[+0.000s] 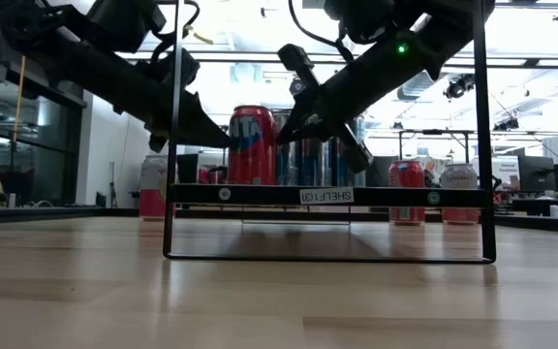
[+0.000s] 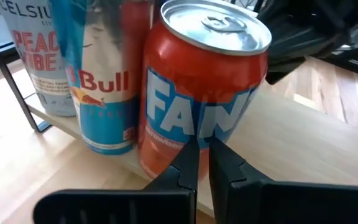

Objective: Place canned beverage on shelf
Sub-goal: Put the left red soda can on the shelf

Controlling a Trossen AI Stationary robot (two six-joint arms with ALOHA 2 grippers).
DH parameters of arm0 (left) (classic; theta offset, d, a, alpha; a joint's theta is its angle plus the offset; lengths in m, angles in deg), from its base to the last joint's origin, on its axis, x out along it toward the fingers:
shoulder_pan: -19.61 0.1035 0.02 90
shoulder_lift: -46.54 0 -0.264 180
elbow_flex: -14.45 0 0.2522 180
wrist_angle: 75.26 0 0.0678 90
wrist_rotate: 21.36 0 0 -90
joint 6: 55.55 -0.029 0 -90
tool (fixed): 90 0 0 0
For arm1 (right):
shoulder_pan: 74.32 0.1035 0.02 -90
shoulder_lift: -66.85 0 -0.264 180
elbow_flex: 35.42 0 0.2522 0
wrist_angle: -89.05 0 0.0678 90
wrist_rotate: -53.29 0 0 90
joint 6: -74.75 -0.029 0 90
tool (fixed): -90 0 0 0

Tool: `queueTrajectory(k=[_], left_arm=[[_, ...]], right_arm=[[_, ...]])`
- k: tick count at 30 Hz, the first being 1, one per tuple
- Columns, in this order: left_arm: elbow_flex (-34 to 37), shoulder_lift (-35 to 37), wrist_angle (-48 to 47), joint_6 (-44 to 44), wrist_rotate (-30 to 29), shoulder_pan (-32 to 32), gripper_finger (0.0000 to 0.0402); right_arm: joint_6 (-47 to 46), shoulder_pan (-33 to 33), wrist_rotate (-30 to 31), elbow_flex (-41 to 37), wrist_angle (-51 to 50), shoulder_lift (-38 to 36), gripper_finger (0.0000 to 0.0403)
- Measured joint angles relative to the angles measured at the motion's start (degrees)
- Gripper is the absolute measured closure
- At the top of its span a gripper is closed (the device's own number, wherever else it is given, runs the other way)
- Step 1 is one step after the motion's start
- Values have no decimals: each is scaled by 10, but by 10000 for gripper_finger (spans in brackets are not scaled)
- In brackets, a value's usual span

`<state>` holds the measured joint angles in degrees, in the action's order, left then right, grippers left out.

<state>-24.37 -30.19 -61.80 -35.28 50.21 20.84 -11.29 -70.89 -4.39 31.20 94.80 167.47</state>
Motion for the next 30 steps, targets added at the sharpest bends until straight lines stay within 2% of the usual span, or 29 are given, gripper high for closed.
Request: queueTrajectory(k=[9, 18, 23, 30], left_arm=[[0, -13, 1, 0, 8, 7, 401], [0, -11, -4, -4, -10, 7, 401], [-1, 3, -12, 35, 31, -7, 401], [0, 8, -24, 41, 14, -31, 401]], right_arm=[[27, 11, -46, 0, 3, 0, 403], [73, 12, -84, 0, 5, -5, 403], [81, 4, -69, 0, -25, -14, 403], [81, -17, -53, 0, -39, -16, 403]])
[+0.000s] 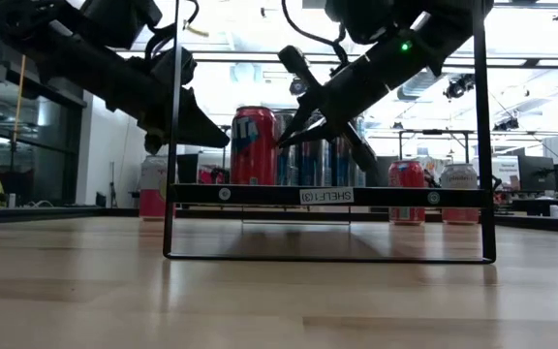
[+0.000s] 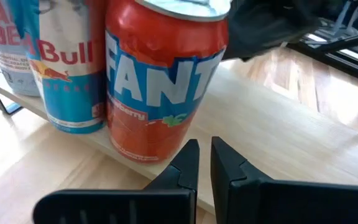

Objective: Place canned beverage on shelf
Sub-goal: Put the left red soda can on the shelf

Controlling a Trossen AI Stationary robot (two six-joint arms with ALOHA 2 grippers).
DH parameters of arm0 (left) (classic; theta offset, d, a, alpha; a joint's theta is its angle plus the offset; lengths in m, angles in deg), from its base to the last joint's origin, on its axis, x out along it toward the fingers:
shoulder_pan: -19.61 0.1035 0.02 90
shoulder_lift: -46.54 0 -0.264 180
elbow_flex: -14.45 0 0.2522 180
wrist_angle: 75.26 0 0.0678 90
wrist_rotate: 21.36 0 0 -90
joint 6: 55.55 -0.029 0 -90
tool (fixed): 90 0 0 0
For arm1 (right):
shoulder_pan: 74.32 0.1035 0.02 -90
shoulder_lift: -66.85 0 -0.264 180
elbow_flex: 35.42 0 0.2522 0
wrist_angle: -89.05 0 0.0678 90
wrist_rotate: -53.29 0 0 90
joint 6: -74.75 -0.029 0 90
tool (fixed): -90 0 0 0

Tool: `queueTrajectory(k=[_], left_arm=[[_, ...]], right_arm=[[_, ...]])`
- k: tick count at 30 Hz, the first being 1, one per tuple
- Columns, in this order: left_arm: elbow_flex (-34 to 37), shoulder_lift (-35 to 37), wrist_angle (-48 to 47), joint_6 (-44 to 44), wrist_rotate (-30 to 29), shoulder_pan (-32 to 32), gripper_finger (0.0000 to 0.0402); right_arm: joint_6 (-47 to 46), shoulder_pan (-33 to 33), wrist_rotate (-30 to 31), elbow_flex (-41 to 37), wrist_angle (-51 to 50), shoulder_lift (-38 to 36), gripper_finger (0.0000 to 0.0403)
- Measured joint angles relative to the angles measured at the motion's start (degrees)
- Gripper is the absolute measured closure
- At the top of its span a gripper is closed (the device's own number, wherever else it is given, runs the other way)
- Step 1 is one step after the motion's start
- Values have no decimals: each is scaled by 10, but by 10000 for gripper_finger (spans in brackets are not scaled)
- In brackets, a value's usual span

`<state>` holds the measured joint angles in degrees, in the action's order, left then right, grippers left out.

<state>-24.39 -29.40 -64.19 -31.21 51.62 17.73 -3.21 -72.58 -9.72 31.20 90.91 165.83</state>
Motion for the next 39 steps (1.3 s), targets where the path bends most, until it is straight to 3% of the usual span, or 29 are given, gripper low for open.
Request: queueTrajectory(k=[13, 39], left_arm=[[0, 0, 16, -39, -23, 35, 401], [0, 0, 20, -70, -28, 60, 401]], right_arm=[[0, -25, 0, 0, 12, 0, 403], [0, 5, -13, 0, 22, 0, 403]])
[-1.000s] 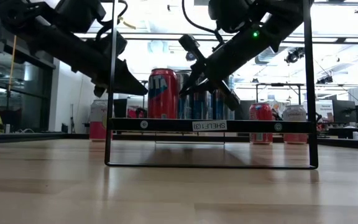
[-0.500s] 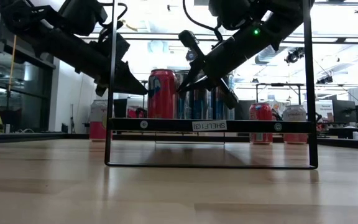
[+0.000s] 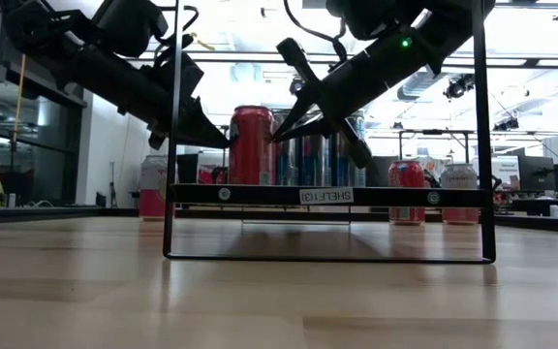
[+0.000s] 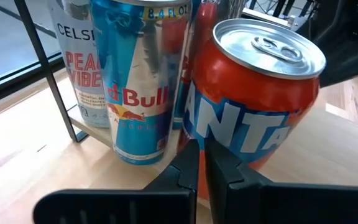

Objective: Place canned beverage on shelf
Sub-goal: Put the left red soda can on the shelf, then put the red soda can on the shelf aligned with the other red soda can

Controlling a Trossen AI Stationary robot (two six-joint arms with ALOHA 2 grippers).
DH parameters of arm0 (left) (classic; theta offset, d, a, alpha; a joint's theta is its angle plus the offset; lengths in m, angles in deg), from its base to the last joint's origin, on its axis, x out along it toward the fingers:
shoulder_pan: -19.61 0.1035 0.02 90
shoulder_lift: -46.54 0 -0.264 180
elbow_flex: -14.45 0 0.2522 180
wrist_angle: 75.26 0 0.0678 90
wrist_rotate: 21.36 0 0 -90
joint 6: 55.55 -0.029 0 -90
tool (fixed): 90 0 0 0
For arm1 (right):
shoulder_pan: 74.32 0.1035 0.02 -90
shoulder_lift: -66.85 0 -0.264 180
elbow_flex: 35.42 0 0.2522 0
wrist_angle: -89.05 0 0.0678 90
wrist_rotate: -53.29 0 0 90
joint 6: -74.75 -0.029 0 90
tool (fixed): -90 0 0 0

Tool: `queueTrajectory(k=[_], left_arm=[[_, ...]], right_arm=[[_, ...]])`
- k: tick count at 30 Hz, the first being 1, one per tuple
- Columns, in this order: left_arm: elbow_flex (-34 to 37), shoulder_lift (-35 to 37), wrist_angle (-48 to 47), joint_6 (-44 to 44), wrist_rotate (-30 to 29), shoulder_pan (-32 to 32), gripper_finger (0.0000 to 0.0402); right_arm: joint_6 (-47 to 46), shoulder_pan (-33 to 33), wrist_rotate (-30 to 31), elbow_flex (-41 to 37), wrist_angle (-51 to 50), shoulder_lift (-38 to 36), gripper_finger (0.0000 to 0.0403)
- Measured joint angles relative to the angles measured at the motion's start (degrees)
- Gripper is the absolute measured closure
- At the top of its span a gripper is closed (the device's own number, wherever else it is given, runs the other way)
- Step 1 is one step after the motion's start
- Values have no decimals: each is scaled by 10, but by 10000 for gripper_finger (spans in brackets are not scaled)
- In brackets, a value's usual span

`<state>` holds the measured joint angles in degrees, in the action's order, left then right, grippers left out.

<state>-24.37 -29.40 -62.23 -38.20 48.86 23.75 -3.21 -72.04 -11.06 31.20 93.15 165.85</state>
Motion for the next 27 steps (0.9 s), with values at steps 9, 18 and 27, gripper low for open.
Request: queueTrajectory(k=[9, 18, 27], left_arm=[[0, 35, -10, -46, -16, 0, 401], [0, 101, -110, -55, -27, 0, 401], [0, 219, -236, -14, -57, -24, 401]], right_arm=[[0, -4, 3, 0, 9, 0, 403], [11, -4, 3, 0, 11, 0, 403], [21, -2, -22, 0, 8, -1, 403]])
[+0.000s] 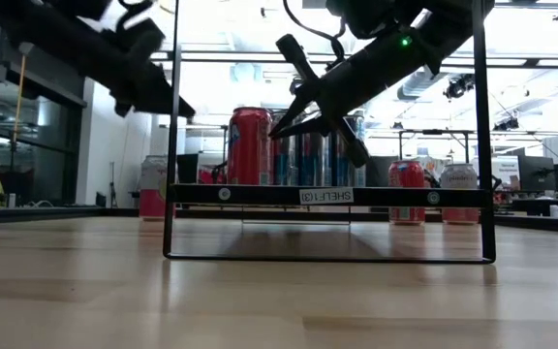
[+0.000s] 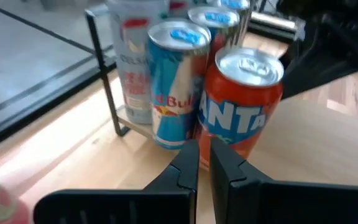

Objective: Place canned beverage on shelf
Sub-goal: Put the red soda can on the shelf aligned with the other red soda can

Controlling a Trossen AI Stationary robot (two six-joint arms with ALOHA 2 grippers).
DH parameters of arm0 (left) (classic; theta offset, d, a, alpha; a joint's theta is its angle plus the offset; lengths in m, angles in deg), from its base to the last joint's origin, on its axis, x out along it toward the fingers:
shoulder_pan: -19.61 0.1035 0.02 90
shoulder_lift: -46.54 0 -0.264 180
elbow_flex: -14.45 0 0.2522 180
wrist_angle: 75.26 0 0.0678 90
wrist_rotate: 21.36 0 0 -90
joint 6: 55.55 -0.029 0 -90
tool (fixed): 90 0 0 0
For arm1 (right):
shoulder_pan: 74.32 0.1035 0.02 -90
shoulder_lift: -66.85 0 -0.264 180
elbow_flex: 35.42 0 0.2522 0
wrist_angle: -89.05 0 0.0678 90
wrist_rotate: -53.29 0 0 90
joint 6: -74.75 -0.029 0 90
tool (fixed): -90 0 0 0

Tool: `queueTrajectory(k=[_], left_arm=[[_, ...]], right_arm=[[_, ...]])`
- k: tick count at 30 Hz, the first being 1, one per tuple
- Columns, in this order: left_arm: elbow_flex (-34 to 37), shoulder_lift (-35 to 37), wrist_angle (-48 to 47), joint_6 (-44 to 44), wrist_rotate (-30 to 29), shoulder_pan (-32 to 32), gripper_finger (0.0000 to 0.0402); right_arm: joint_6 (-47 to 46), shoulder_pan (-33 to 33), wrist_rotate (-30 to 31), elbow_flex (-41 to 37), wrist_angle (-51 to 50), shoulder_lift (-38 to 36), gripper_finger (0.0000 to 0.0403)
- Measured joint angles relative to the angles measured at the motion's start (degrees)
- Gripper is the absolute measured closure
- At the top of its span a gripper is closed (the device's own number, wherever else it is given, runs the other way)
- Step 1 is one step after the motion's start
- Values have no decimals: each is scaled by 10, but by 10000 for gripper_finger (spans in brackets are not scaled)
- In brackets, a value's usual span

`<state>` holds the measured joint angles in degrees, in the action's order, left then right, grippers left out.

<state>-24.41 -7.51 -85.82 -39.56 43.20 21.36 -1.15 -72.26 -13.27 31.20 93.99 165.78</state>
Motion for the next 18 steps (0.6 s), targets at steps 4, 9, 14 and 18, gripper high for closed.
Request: queueTrajectory(k=[4, 9, 14, 18], left_arm=[[0, 46, -21, -1, -37, -10, 401], [0, 87, -16, -3, -77, -10, 401], [-3, 110, 25, -36, -85, -10, 401], [-31, 114, 41, -61, -83, -10, 401]], right_arm=[[1, 0, 0, 0, 0, 0, 403], [2, -2, 0, 0, 9, 0, 403], [28, -3, -13, 0, 20, -1, 403], [100, -10, -98, 0, -14, -30, 403]])
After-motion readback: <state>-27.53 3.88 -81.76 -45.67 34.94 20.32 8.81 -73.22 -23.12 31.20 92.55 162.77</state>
